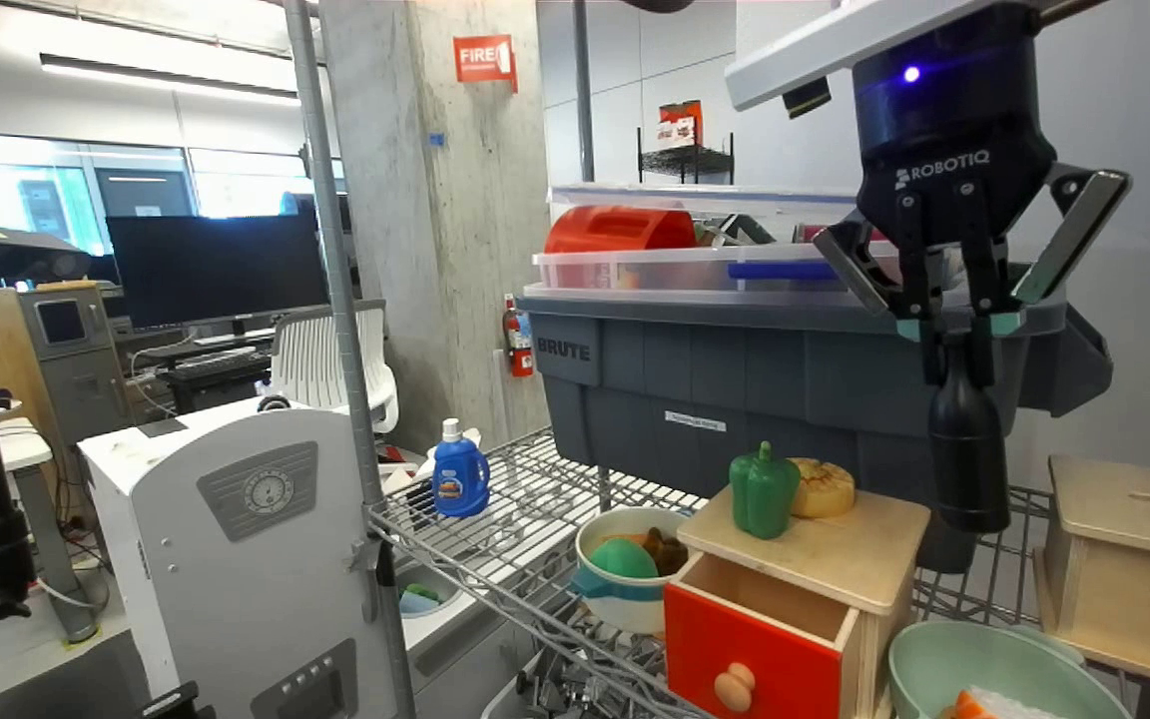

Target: Pick up the bottle and put it in the bowl

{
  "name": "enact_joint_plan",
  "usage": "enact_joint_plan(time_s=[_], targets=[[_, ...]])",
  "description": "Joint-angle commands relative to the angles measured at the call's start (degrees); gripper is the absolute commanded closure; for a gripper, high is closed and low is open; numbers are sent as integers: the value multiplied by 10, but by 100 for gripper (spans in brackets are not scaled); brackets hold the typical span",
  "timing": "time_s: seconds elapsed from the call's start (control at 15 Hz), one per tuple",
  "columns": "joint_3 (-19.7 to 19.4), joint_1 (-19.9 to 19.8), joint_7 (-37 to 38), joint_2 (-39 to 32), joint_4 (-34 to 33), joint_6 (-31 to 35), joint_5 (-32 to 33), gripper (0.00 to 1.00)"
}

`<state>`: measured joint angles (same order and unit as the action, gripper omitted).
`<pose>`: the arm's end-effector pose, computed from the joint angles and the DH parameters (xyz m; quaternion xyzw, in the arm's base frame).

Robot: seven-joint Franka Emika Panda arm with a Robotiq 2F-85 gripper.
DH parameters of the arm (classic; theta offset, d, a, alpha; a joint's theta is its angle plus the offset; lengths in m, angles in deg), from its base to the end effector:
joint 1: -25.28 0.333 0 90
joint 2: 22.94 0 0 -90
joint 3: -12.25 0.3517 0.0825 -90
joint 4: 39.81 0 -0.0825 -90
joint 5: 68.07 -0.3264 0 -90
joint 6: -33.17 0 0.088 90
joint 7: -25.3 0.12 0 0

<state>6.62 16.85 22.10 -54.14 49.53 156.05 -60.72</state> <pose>0.6500 -0.1575 0.3821 0.9952 -0.0532 0.0089 0.0820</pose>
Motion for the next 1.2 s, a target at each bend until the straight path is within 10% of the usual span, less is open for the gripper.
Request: enact_joint_plan(time_s=[0.0, 1.13], targets=[[2, -5, -15, -37, -62, -34, -11, 95], [2, -27, -35, -66, -90, -35, -19, 95]])
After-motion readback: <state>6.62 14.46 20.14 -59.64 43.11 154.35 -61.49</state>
